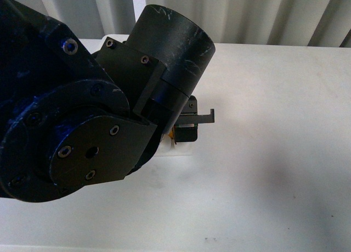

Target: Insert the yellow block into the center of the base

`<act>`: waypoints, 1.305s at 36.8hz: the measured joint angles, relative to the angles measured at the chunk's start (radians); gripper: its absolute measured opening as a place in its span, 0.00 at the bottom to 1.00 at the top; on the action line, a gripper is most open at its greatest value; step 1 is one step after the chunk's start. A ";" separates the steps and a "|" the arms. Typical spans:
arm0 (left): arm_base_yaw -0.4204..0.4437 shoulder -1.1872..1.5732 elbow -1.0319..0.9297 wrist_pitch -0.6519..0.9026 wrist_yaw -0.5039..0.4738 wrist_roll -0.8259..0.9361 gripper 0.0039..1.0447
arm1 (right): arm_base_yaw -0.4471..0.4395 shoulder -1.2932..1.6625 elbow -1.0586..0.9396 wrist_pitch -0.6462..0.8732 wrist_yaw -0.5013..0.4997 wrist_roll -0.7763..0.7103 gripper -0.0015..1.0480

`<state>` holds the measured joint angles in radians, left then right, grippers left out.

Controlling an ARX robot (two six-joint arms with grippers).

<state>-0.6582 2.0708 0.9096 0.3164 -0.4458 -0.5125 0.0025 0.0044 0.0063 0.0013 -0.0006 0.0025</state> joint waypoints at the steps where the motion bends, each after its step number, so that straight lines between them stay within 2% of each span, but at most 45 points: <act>1: 0.000 0.000 0.002 -0.004 0.001 0.002 0.63 | 0.000 0.000 0.000 0.000 0.000 0.000 0.91; 16: 0.016 -0.006 0.018 -0.029 0.034 0.035 0.63 | 0.000 0.000 0.000 0.000 0.000 0.000 0.91; 23: 0.022 -0.038 0.000 -0.044 0.062 0.050 0.95 | 0.000 0.000 0.000 0.000 0.000 0.000 0.91; 24: 0.023 -0.047 -0.003 -0.046 0.062 0.054 0.96 | 0.000 0.000 0.000 0.000 0.000 0.000 0.91; 26: 0.029 -0.078 -0.011 -0.050 0.059 0.056 0.94 | 0.000 0.000 0.000 0.000 0.000 0.000 0.91; 36: 0.095 -0.295 -0.115 -0.026 0.058 0.059 0.94 | 0.000 0.000 0.000 0.000 0.000 0.000 0.91; 44: 0.260 -0.718 -0.368 -0.029 0.114 0.063 0.94 | 0.000 0.000 0.000 0.000 0.000 0.000 0.91; 45: 0.287 -0.771 -0.407 0.009 0.117 0.092 0.92 | 0.000 0.000 0.000 0.000 0.000 0.000 0.91; 48: 0.407 -0.970 -0.595 0.326 0.224 0.290 0.75 | 0.000 0.000 0.000 0.000 0.000 0.000 0.91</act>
<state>-0.2508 1.1007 0.3141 0.6422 -0.2222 -0.2222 0.0025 0.0044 0.0063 0.0013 -0.0006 0.0025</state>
